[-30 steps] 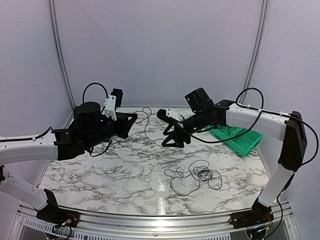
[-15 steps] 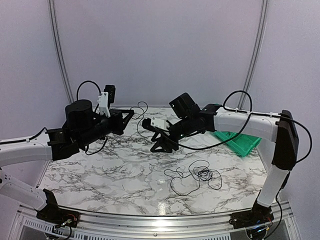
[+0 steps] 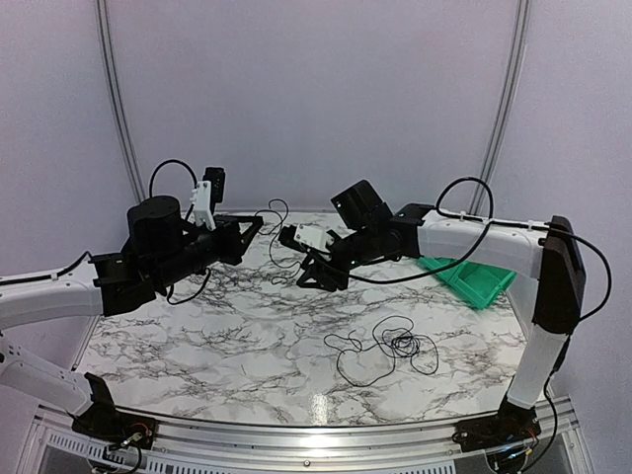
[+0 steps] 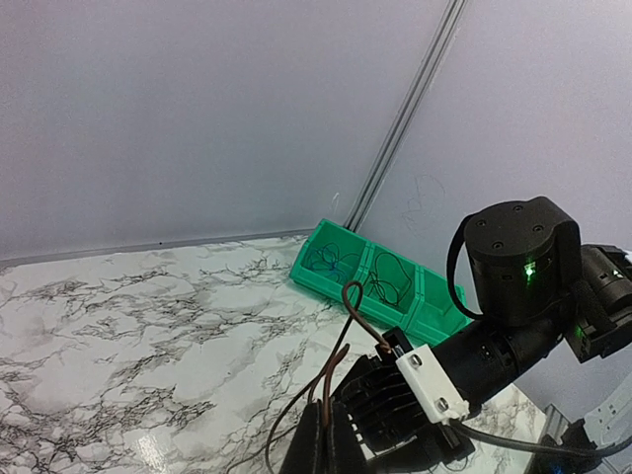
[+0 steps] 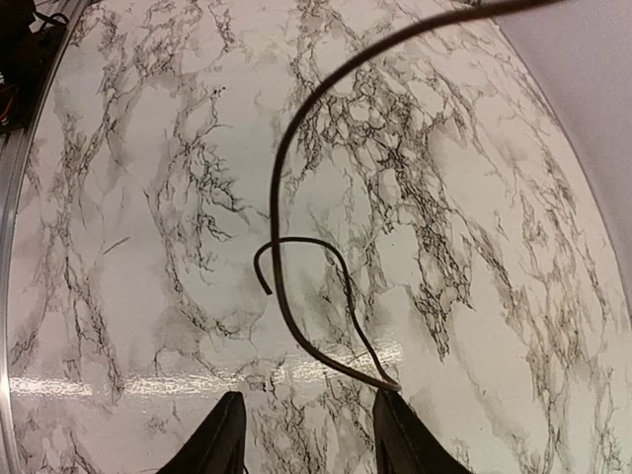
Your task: Untangle the cables
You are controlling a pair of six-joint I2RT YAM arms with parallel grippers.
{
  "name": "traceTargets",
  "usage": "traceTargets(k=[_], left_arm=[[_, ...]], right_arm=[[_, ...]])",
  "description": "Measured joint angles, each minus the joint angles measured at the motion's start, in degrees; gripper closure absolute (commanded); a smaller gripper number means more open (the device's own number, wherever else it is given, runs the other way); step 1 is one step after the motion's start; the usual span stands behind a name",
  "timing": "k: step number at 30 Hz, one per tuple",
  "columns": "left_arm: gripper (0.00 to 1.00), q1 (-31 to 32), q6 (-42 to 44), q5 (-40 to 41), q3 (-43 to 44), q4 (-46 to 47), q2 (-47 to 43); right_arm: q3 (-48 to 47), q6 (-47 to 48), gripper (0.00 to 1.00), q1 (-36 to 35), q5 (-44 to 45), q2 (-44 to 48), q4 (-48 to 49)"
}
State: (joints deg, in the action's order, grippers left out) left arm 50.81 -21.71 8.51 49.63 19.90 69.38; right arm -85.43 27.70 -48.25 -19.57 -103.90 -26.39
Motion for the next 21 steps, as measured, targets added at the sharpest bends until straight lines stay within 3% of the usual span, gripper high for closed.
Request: traceTargets(k=[16, 21], left_arm=[[1.0, -1.2, -1.2, -1.3, 0.0, 0.0, 0.0], [1.0, -1.3, -1.3, -1.8, 0.0, 0.0, 0.0]], right_arm=[[-1.2, -2.0, 0.49, 0.0, 8.2, -2.0, 1.1], [-2.2, -2.2, 0.55, 0.0, 9.9, -2.1, 1.1]])
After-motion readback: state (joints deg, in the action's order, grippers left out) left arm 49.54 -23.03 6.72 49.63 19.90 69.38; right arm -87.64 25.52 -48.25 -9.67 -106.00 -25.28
